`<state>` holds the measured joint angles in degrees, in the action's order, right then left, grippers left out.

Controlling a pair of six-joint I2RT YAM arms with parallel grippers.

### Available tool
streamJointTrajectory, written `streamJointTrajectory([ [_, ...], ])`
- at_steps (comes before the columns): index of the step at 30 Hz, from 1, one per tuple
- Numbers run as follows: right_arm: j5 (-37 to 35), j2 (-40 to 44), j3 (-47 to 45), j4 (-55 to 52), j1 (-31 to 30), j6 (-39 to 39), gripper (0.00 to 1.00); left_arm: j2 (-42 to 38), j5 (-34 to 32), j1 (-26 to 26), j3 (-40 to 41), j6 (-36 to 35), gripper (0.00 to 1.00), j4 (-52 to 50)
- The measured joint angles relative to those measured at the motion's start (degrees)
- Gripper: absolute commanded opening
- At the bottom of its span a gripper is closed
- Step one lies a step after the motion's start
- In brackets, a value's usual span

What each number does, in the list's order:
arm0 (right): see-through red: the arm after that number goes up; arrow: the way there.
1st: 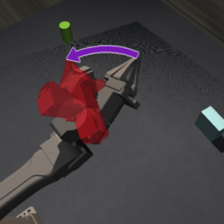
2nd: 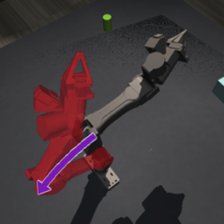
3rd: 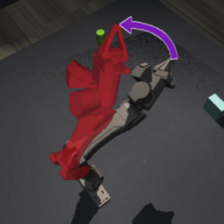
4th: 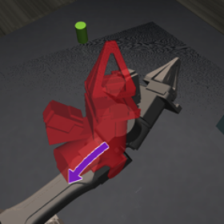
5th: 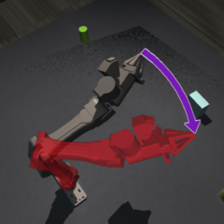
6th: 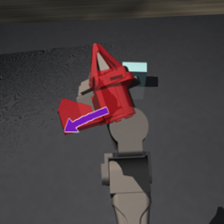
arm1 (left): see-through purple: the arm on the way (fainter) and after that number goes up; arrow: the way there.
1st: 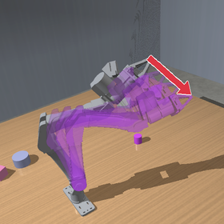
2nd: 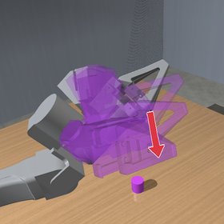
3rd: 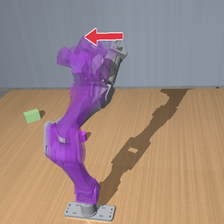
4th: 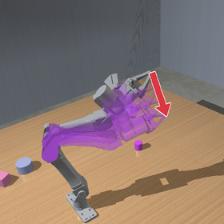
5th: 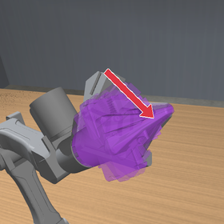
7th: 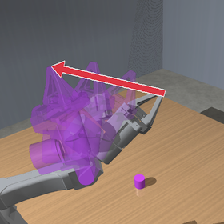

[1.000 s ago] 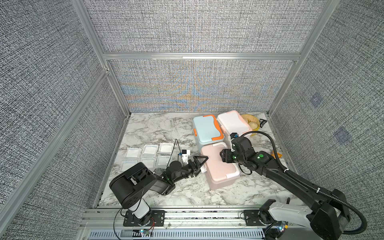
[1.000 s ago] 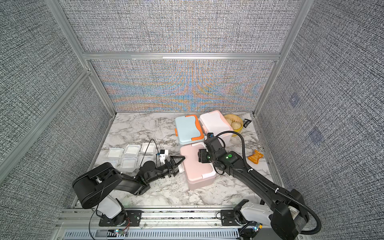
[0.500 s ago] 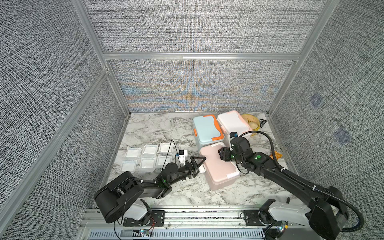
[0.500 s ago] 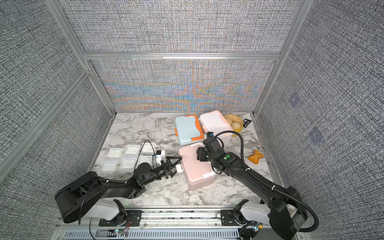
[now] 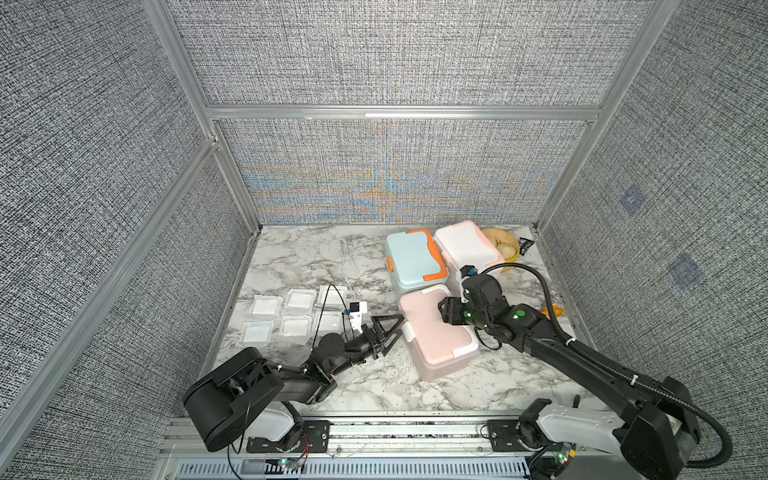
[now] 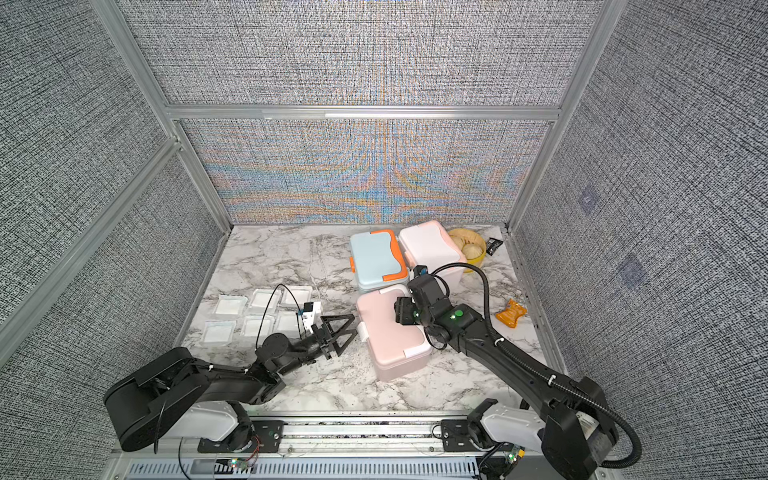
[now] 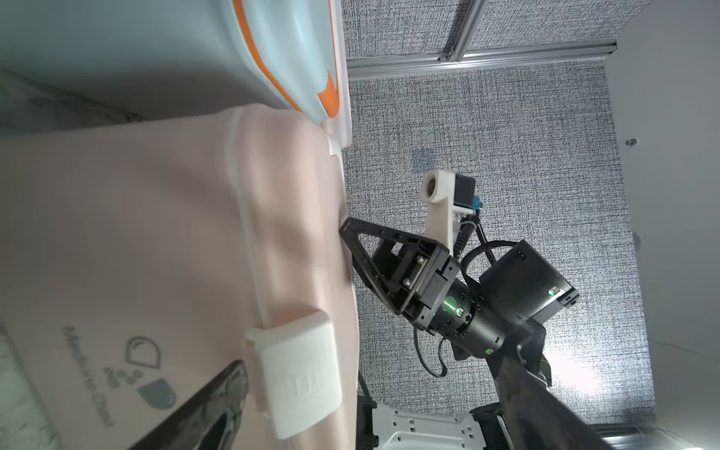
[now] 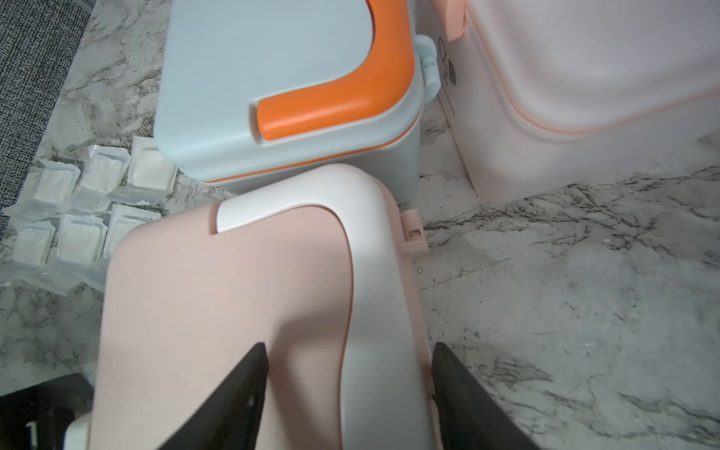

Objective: Open first aid kits and take out gauze
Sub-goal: Fasten the fastener of the first aid kit.

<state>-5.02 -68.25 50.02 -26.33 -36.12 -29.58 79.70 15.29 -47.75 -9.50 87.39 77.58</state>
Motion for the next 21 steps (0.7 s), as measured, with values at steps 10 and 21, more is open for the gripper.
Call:
streamJointTrajectory([
  [10,0.68,5.07,4.68,-18.25,-3.65,1.44,0.73,-14.38,0.28,-2.29,-9.35,-12.98,0.75,-28.74],
  [21,0.09,3.61,5.35,-19.54,-4.81,1.73,0.72,-29.49,-10.34,-3.67,-20.59,-28.28,0.51,-69.83],
])
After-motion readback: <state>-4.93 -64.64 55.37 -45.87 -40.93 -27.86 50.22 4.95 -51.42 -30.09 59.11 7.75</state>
